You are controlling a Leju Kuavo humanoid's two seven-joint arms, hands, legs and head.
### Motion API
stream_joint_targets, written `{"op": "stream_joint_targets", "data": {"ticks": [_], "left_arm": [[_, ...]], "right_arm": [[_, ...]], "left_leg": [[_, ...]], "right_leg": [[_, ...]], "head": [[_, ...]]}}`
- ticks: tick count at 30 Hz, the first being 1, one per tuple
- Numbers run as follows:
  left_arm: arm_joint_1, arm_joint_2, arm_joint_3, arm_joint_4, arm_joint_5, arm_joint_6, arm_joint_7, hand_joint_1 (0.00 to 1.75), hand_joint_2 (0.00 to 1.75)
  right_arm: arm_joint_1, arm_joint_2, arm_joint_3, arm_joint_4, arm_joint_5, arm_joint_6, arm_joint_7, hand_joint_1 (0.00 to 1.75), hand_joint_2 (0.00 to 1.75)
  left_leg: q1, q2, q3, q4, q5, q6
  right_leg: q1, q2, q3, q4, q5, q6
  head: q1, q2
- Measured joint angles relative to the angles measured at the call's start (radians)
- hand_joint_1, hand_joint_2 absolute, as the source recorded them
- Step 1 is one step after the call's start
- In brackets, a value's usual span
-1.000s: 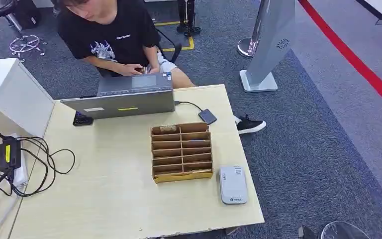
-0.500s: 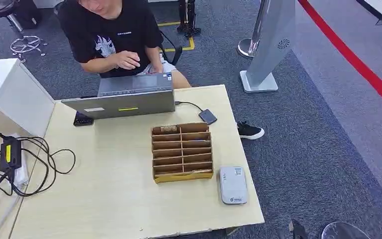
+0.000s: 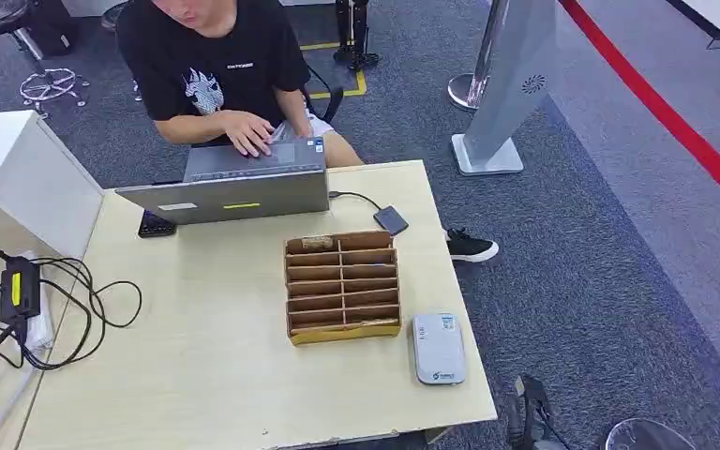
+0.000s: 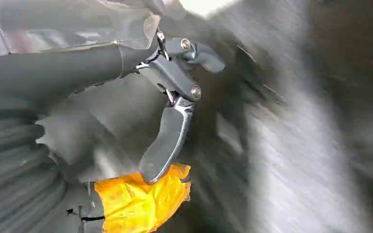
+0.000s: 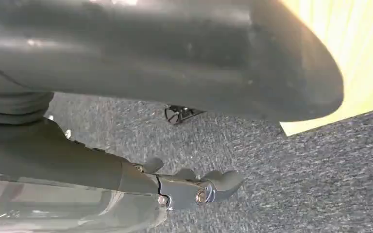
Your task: Pass the card to the sensor for recognition and then transmit it.
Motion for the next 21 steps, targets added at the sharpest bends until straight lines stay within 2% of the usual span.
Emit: {"op": "stream_joint_targets", "data": {"ticks": [2, 3, 5, 10, 17, 20, 21], "left_arm": [[-0.029, -0.010, -0.058, -0.059, -0.129, 0.092, 0.052, 0.00, 1.75], [-0.037, -0.014, -0.081, -0.115, -0.182, 0.158, 0.076, 0.00, 1.75], [-0.044, -0.014, -0.101, -0.179, -0.222, 0.218, 0.092, 0.00, 1.75], [-0.052, -0.009, -0.117, -0.246, -0.342, 0.231, 0.108, 0.00, 1.75], [-0.057, -0.005, -0.129, -0.281, -0.372, 0.247, 0.119, 0.00, 1.75], [-0.058, -0.004, -0.130, -0.287, -0.368, 0.243, 0.172, 0.00, 1.75], [-0.058, -0.004, -0.130, -0.287, -0.347, 0.236, 0.225, 0.00, 1.75]], "right_arm": [[-0.017, 0.000, 0.014, 0.000, 0.025, 0.012, 0.024, 0.00, 0.00], [-0.028, -0.001, 0.022, 0.000, 0.034, 0.016, 0.034, 0.00, 0.00], [-0.039, -0.002, 0.034, 0.000, 0.043, 0.024, 0.044, 0.00, 0.00], [-0.051, -0.007, 0.046, 0.000, 0.057, 0.031, 0.046, 0.00, 0.00], [-0.052, -0.008, 0.056, 0.000, 0.064, 0.033, 0.050, 0.00, 0.00], [-0.055, -0.008, 0.059, 0.000, 0.076, 0.034, 0.059, 0.00, 0.00], [-0.057, -0.008, 0.061, 0.000, 0.082, 0.036, 0.062, 0.00, 0.00]], "left_leg": [[0.000, 0.000, 0.000, 0.000, 0.000, 0.000], [0.000, 0.000, 0.001, 0.000, 0.000, 0.000], [0.000, 0.001, 0.000, 0.001, 0.000, 0.000], [0.000, -0.001, -0.038, 0.006, 0.014, 0.000], [0.000, -0.001, -0.065, 0.006, 0.030, 0.002], [0.000, 0.001, -0.070, 0.006, 0.036, 0.003], [0.000, 0.001, -0.071, 0.006, 0.036, 0.003]], "right_leg": [[-0.001, 0.000, 0.000, 0.000, 0.000, 0.000], [-0.001, 0.000, 0.001, 0.000, 0.000, 0.000], [-0.001, 0.001, -0.001, 0.000, 0.000, 0.000], [0.000, -0.001, -0.035, 0.002, 0.014, 0.002], [-0.002, 0.000, -0.062, 0.001, 0.032, 0.005], [-0.002, 0.001, -0.066, 0.000, 0.039, 0.005], [-0.002, 0.001, -0.068, 0.000, 0.041, 0.004]], "head": [[0.001, 0.000], [0.001, 0.000], [0.000, 0.000], [0.001, 0.000], [0.000, 0.000], [0.000, 0.000], [0.000, 0.000]]}}
